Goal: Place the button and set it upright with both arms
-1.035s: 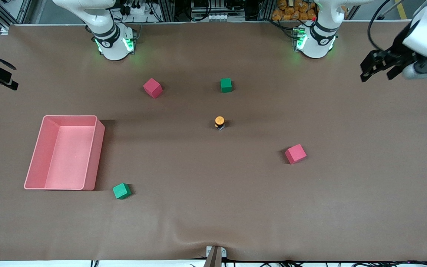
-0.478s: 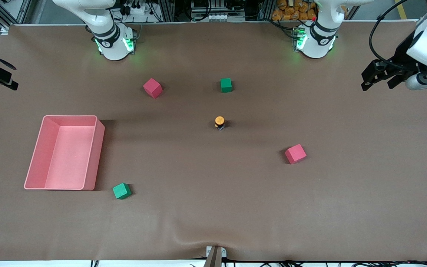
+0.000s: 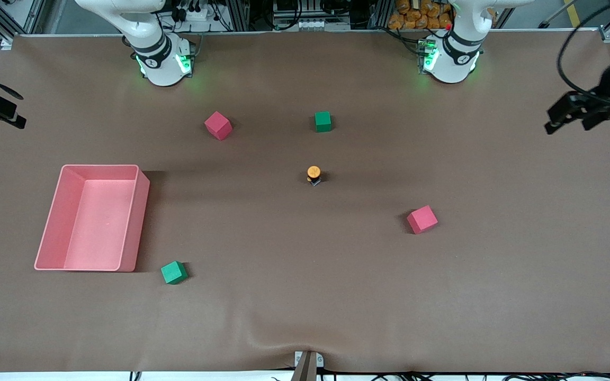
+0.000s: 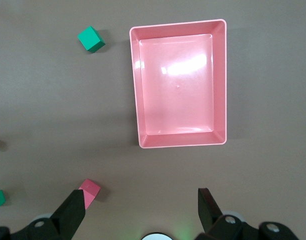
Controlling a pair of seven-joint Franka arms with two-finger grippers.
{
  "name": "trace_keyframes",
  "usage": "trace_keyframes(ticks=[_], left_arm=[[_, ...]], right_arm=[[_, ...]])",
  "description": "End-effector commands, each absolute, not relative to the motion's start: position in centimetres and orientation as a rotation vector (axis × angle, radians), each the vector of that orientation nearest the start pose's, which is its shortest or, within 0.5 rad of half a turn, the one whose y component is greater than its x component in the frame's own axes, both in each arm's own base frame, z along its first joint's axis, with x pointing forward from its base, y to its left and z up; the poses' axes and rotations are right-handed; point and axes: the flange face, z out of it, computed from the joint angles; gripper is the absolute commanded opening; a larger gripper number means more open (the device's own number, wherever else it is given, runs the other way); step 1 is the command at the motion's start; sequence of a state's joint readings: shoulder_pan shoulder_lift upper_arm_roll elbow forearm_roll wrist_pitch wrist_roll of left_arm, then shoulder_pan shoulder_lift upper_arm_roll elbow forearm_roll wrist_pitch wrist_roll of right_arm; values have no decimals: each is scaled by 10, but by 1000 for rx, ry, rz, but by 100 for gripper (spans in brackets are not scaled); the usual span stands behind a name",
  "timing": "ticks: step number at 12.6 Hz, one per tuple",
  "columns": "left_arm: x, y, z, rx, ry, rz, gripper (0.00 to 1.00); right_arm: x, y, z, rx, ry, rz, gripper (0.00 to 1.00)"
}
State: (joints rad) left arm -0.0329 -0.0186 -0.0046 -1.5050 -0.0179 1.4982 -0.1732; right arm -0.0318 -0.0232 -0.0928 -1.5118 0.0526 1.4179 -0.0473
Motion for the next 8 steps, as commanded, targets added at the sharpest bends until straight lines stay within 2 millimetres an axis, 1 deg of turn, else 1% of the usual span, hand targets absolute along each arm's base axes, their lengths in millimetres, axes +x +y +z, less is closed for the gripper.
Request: trace_keyframes(ticks=[1, 3, 4, 7, 8], left_arm=[[547, -1, 653, -3150, -177, 11, 75], [549, 2, 651, -3143, -182, 8, 75], [553, 7, 648, -3135, -190, 2, 75], [553, 8, 650, -3098, -177, -22, 75], [554, 6, 647, -3103, -175, -12, 75]], right_arm=[[528, -63, 656, -3075, 111, 103, 100], [528, -63, 656, -3075, 111, 103, 100], [528, -63, 656, -3075, 111, 103, 100], [528, -63, 656, -3075, 111, 103, 100], [528, -63, 656, -3075, 111, 103, 100]])
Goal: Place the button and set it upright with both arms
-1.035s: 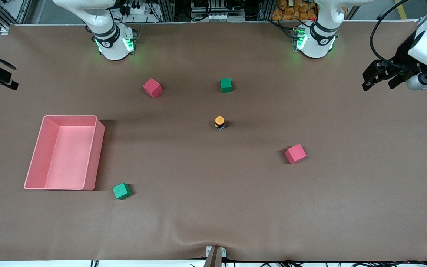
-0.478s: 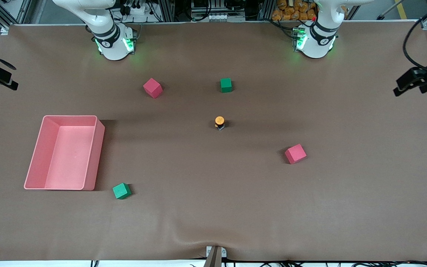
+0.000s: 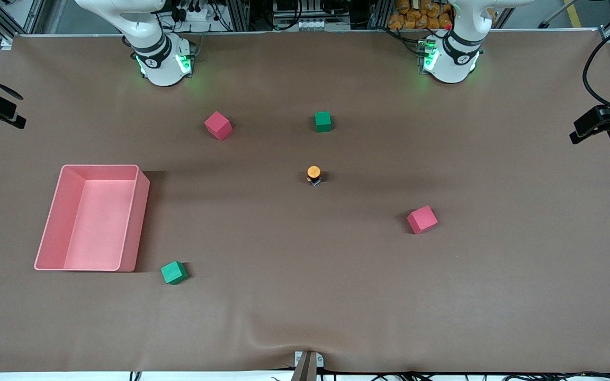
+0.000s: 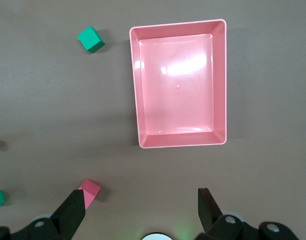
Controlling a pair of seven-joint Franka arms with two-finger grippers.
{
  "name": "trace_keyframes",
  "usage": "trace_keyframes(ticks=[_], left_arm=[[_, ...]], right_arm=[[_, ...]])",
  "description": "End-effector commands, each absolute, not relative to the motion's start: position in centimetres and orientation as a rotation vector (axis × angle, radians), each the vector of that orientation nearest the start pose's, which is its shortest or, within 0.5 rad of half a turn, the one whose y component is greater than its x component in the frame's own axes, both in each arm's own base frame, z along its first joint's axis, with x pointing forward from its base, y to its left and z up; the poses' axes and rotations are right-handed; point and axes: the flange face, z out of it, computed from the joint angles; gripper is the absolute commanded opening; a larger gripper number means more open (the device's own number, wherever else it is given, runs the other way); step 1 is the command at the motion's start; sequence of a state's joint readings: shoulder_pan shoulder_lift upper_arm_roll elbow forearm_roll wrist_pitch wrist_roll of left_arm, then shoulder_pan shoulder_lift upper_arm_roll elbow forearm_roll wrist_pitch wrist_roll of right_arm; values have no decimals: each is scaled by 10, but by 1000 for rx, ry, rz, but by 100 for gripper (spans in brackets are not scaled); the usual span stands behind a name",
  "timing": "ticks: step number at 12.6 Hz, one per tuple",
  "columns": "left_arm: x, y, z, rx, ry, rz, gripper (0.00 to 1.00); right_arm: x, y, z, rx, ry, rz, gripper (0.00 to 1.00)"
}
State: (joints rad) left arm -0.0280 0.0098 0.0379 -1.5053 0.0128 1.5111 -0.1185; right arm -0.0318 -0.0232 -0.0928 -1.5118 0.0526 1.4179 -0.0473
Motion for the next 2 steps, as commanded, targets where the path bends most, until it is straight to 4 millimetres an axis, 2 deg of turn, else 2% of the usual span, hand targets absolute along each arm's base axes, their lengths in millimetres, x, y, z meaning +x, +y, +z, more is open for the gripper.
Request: trace_keyframes(ticks=[1, 2], left_arm=[[554, 7, 647, -3101, -177, -10, 75], [554, 7, 647, -3100, -172, -10, 75]], right_arm=[[528, -63, 656, -3077, 112, 101, 100], [528, -62, 656, -3094, 106, 104, 100]])
